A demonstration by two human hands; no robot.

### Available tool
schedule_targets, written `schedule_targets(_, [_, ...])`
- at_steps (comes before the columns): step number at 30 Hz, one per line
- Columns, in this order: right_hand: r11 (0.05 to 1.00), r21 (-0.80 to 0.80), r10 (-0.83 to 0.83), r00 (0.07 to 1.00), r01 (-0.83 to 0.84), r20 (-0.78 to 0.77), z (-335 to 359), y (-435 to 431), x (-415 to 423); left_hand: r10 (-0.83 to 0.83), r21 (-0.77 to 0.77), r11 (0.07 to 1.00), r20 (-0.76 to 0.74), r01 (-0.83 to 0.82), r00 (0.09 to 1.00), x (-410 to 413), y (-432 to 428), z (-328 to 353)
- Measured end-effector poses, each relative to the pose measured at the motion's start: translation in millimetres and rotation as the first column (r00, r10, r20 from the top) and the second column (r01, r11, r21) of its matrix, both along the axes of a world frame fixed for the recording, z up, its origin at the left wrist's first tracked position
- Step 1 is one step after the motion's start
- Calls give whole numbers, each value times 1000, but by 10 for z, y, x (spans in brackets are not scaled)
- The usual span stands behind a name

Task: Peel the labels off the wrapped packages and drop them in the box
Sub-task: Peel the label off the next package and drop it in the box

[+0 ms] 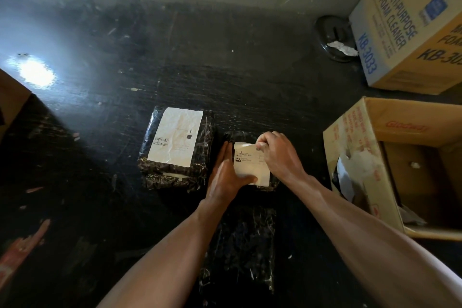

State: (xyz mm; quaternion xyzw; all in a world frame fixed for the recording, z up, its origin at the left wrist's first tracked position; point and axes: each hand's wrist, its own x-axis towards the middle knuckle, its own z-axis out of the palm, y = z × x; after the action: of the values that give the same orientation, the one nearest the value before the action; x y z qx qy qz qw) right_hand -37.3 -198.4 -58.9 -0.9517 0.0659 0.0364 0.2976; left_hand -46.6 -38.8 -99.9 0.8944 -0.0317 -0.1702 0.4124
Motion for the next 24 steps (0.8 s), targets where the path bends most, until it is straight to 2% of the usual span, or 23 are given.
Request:
schedule_targets(8, [999, 24, 38, 997, -39, 61, 114, -30, -81, 31, -8, 999, -36, -32, 999, 52, -71, -11])
schedule_targets(19, [999, 51, -12, 996, 8, 89, 255, -42, -245, 47, -56, 997, -55, -50, 997, 105, -116, 1])
schedule_targets(24, [995, 68, -79, 993, 74, 82, 301, -57, -242, -75, -17, 997, -24, 75, 997, 122, -45, 0])
